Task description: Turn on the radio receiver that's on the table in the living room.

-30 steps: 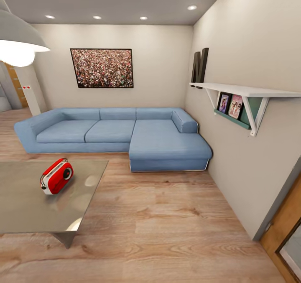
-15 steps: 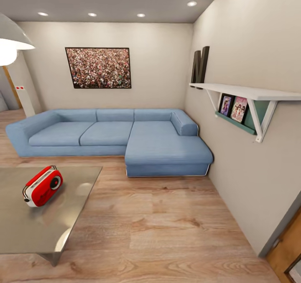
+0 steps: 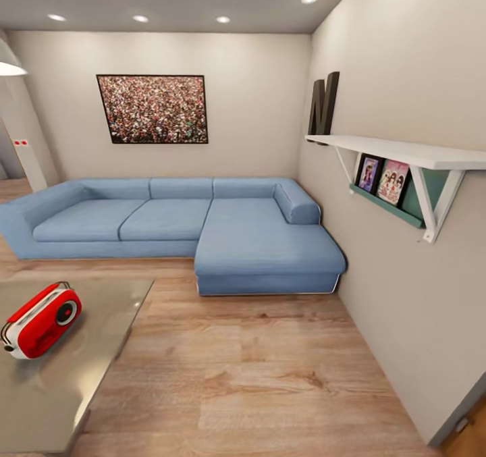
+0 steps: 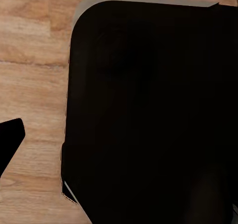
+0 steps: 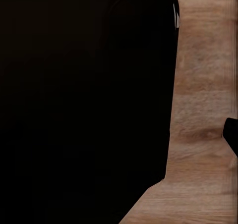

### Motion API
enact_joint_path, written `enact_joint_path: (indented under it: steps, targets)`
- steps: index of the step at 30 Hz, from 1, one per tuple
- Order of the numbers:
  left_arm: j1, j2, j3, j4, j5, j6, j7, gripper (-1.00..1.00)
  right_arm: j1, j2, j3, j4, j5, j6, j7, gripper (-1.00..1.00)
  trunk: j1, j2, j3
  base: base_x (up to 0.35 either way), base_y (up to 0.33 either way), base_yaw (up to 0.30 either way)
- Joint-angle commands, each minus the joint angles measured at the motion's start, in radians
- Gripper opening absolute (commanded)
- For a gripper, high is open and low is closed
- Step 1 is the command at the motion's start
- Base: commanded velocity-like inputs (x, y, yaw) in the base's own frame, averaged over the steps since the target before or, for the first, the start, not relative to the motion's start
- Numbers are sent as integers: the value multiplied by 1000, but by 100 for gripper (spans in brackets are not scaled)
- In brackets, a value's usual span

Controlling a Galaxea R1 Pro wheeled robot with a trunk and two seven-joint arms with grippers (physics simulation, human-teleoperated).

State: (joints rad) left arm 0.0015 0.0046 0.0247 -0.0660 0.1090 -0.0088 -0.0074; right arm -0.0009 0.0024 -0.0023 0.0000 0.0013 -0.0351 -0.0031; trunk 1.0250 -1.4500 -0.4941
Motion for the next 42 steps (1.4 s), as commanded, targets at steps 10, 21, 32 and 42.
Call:
enact_joint_path:
  steps: [10,21,32,42]
  targets:
    - [0,0,0,0,1,0,1,100,0,1,3,0,3,0,1,100,0,0,0,314,-103,0]
    - [0,0,0,0,1,0,1,100,0,1,4,0,5,-1,1,100,0,0,0,314,-96,0]
    - [0,1,2,0,1,1,1,100,0,1,4,0,5,-2,0,100,0,0,0,318,-18,0]
    - [0,1,2,0,1,1,1,100,0,1,4,0,5,-2,0,100,0,0,0,322,0,0]
